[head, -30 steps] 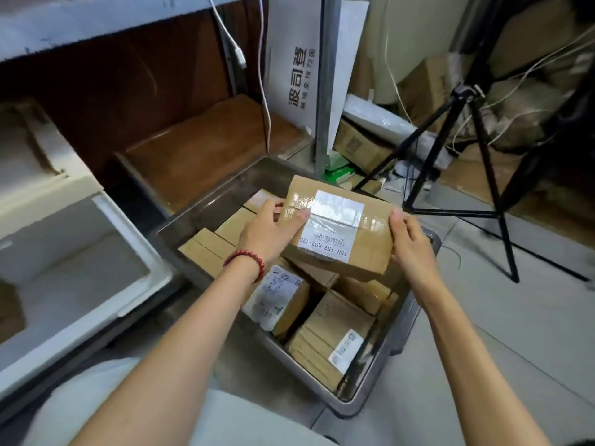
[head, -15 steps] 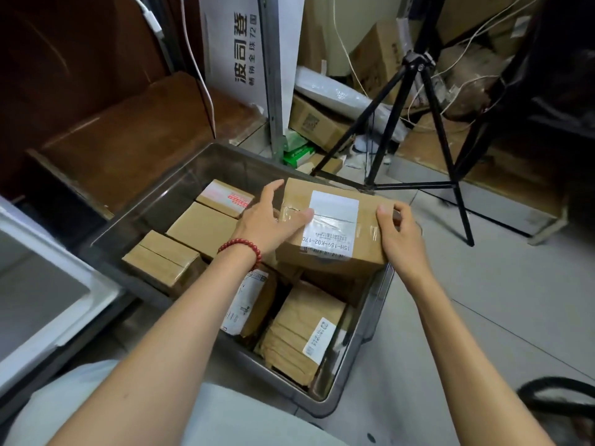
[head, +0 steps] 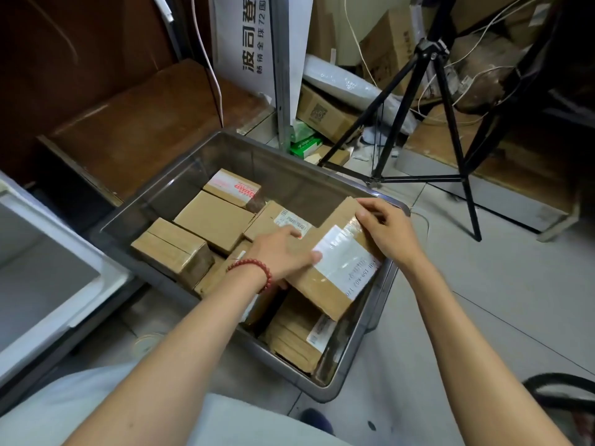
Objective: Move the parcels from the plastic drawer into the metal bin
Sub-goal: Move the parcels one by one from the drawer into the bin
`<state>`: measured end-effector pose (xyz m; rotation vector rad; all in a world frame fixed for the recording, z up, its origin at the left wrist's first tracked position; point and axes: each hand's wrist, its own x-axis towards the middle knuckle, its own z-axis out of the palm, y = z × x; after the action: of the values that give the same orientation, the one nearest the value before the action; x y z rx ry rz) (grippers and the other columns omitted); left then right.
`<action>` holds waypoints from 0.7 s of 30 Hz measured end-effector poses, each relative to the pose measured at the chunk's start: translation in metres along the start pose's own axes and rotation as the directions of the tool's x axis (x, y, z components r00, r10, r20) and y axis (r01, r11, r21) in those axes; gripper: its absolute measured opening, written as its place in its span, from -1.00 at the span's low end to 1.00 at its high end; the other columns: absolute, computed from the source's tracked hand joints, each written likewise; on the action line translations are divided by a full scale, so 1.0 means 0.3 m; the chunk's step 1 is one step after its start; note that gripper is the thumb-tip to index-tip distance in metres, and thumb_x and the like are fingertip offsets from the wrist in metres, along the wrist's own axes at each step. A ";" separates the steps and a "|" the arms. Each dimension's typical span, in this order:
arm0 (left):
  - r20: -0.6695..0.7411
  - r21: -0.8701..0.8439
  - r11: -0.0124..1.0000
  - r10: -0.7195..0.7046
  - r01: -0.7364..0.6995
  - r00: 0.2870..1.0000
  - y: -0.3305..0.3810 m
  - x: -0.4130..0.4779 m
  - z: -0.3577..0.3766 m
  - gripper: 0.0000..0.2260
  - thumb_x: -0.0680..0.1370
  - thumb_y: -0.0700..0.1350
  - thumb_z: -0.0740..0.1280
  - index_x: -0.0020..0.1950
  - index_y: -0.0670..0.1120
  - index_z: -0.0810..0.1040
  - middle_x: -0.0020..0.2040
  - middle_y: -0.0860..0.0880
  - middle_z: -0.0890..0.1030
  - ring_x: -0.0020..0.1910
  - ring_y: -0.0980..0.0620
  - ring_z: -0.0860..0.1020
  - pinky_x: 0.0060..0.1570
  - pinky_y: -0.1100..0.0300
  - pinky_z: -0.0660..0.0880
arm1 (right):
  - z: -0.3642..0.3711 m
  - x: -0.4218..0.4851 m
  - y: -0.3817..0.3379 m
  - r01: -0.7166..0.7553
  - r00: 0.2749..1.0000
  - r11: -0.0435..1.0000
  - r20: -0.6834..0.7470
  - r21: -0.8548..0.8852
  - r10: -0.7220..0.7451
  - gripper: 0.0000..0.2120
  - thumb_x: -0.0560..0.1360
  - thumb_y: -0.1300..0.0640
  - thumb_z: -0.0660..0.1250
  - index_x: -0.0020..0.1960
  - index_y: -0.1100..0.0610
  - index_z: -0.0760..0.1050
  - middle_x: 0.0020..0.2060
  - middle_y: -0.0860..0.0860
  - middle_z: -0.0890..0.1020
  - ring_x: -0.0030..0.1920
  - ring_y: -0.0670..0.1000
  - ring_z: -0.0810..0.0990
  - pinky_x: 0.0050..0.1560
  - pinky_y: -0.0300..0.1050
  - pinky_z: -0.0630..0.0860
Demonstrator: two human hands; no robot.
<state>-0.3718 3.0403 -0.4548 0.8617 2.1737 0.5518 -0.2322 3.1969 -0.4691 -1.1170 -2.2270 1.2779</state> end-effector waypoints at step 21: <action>0.136 0.147 0.960 0.218 -0.237 0.966 -0.067 0.014 0.025 -0.15 0.37 0.08 0.52 0.53 0.17 0.08 0.40 0.00 0.42 0.22 -0.05 0.49 0.12 0.16 0.38 | 0.063 0.058 0.015 -0.018 0.986 0.989 -0.169 -0.144 -0.006 -0.62 0.55 -0.08 0.29 0.31 0.05 0.49 0.21 0.03 0.52 0.26 0.03 0.43 0.22 -0.12 0.31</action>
<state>-0.3765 3.0305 -0.4737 1.2137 2.0440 0.4260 -0.2527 3.2007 -0.4846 -1.2363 -2.2186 0.9945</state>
